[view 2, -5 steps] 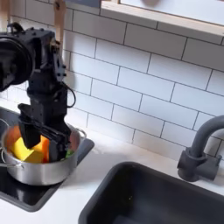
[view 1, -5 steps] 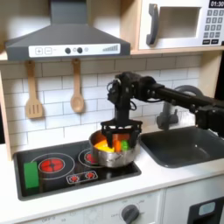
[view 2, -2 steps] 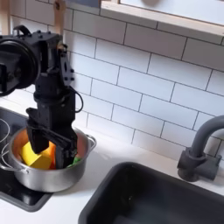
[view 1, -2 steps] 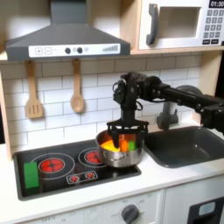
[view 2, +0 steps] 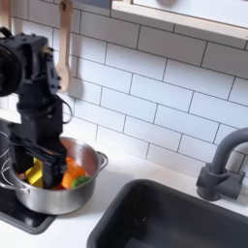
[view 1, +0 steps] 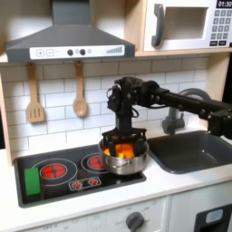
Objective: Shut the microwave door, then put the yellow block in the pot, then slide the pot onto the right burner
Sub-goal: 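Slide the pot onto the right burner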
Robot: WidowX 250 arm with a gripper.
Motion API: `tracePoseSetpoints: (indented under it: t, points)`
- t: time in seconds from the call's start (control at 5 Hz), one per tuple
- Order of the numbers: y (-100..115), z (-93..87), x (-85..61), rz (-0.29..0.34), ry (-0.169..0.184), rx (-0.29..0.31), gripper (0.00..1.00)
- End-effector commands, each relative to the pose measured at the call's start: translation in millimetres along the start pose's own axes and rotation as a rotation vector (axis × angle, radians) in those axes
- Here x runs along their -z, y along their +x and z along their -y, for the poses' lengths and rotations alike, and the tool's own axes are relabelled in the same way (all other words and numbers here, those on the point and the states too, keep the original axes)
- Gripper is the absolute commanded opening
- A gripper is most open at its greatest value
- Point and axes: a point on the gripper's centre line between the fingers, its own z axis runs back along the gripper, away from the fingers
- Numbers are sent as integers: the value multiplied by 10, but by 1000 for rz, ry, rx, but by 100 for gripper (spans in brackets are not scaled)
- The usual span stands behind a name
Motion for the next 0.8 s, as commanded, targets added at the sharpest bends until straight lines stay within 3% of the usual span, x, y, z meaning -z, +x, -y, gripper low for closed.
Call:
tracePoseSetpoints:
  t: [0.0,0.6]
  points:
    - [-119,-248,-113,25,21,-86,100]
    - [-142,-266,-6,14,22,-113,100]
